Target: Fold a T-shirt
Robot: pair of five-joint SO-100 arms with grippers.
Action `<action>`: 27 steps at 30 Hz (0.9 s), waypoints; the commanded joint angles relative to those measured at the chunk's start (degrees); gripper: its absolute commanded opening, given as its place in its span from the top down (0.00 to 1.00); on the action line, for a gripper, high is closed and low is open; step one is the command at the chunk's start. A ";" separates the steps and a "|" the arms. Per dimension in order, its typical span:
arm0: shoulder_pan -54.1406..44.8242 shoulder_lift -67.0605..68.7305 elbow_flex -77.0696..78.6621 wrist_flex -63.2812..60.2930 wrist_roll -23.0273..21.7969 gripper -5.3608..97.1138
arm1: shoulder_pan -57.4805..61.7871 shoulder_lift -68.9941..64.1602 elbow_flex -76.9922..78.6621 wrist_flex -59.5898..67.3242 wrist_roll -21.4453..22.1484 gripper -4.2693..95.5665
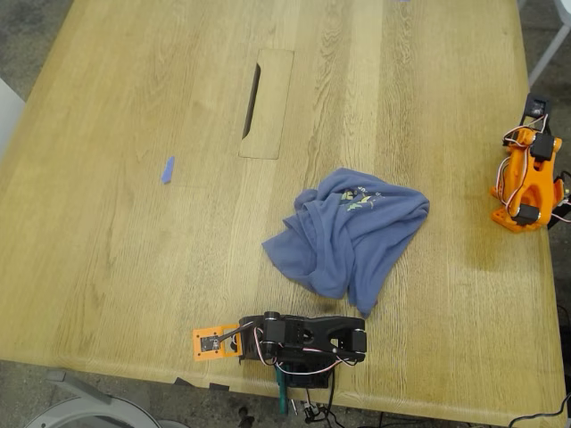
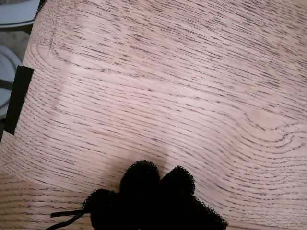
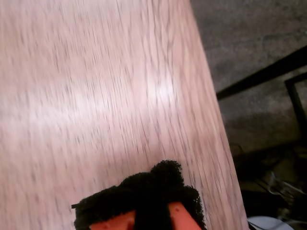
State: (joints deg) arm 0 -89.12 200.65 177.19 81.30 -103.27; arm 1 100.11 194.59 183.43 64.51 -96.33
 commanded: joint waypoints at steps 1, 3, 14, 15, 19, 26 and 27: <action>-0.18 6.06 -1.49 0.53 -2.20 0.95 | 2.46 0.44 3.87 4.13 -3.87 0.94; 0.18 6.06 -1.49 0.53 -2.20 0.95 | 4.13 0.44 3.87 6.24 -4.22 0.94; 0.53 6.06 -1.49 0.53 -2.11 0.95 | 6.86 0.44 3.87 7.21 0.53 0.94; 0.53 6.06 -1.49 0.53 -2.11 0.95 | 6.86 0.44 3.87 7.21 0.53 0.94; 0.53 6.06 -1.49 0.53 -2.11 0.95 | 6.77 0.44 3.87 7.21 1.32 0.94; 0.53 6.06 -1.49 0.53 -2.11 0.95 | 5.80 0.44 3.87 7.21 0.53 0.94; 0.53 6.06 -1.49 0.53 -2.11 0.95 | 5.45 0.44 3.87 7.21 0.53 0.94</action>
State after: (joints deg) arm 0 -89.12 200.65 177.19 81.30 -104.85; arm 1 106.17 195.21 183.43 71.54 -95.54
